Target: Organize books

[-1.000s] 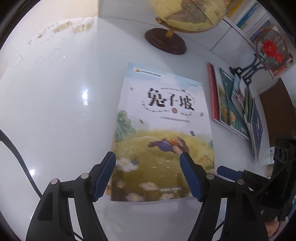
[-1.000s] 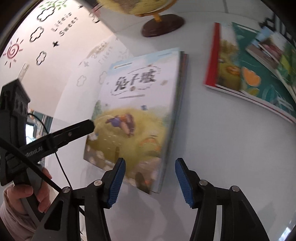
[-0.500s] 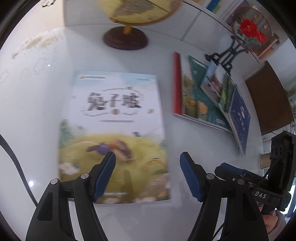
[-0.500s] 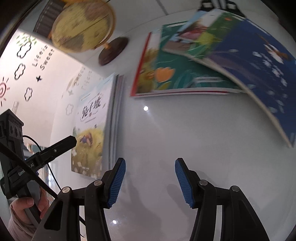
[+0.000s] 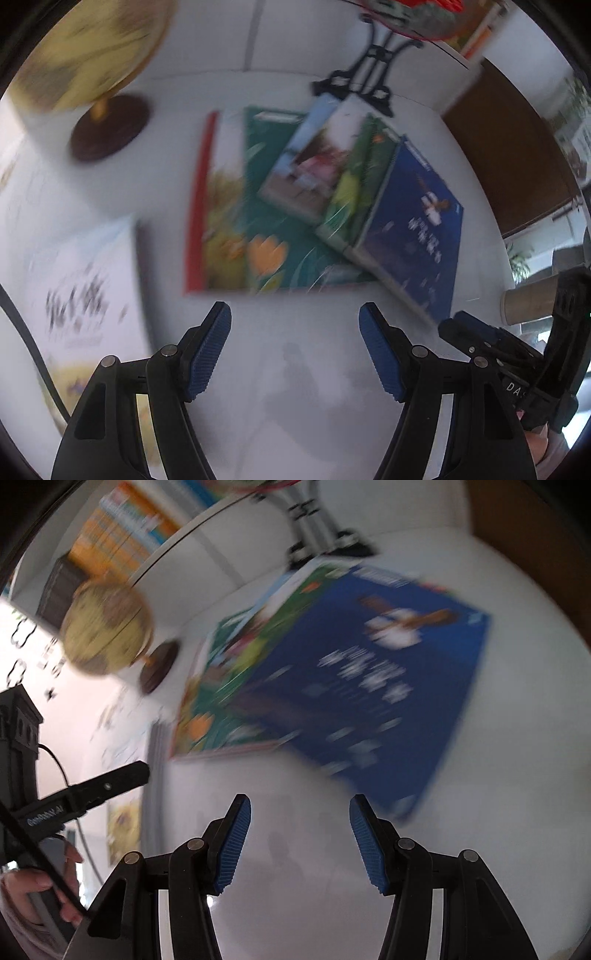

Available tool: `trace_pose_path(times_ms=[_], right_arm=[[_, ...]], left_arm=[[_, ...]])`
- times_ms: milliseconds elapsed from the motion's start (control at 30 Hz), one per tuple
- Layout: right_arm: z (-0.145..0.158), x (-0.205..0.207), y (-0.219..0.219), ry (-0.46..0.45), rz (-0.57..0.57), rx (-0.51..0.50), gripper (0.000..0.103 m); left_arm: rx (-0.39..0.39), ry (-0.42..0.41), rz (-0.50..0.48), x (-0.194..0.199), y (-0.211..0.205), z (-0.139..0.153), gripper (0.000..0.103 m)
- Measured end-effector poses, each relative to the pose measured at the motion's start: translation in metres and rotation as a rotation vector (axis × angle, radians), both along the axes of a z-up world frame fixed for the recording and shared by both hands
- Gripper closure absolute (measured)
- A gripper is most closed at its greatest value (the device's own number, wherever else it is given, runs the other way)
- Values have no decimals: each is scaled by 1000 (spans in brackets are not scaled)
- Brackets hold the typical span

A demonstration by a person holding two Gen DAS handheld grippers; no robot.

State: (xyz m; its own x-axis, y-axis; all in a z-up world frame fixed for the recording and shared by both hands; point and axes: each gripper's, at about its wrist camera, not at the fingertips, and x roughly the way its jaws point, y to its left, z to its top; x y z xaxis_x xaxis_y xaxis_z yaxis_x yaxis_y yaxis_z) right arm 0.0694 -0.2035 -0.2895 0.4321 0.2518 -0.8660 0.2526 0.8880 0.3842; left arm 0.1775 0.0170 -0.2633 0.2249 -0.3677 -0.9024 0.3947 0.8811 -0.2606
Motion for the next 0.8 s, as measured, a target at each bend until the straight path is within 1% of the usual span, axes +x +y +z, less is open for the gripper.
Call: trace_pose_path(times_ms=[100, 200, 300, 367, 433, 467, 533, 567, 600, 667, 700, 733, 767, 800], right_arm=[[2, -3, -28, -20, -70, -52, 49], [1, -3, -50, -34, -107, -122, 49], [-9, 2, -61, -24, -106, -185, 49], [-18, 6, -67, -5, -102, -192, 49], [-26, 9, -74, 1, -98, -165, 49], [-28, 11, -75, 1, -95, -162, 48], [-28, 12, -75, -20, -78, -179, 48], [-28, 15, -75, -26, -62, -187, 48], [-28, 15, -73, -34, -52, -193, 48], [-29, 17, -72, -52, -44, -209, 48], [-29, 17, -73, -61, -48, -209, 44], [-30, 17, -74, -75, -54, -204, 38], [-31, 17, -74, -88, -57, -195, 35], [-31, 18, -74, -97, -55, -184, 28]], left_arm=[[6, -31, -45, 16, -33, 6, 33], [2, -64, -92, 35, -72, 9, 33], [34, -71, -142, 49, -106, -3, 33], [55, -57, -171, 54, -127, -13, 33], [58, -49, -190, 56, -139, -20, 33], [68, -52, -199, 57, -146, -25, 31], [97, -73, -204, 58, -152, -28, 30], [102, -78, -213, 59, -155, -30, 29], [92, -88, -221, 59, -156, -30, 25], [107, -95, -227, 60, -161, -30, 24], [116, -102, -241, 59, -164, -30, 23], [125, -112, -261, 58, -167, -32, 20], [136, -127, -285, 55, -170, -33, 16], [141, -135, -296, 53, -171, -34, 15]])
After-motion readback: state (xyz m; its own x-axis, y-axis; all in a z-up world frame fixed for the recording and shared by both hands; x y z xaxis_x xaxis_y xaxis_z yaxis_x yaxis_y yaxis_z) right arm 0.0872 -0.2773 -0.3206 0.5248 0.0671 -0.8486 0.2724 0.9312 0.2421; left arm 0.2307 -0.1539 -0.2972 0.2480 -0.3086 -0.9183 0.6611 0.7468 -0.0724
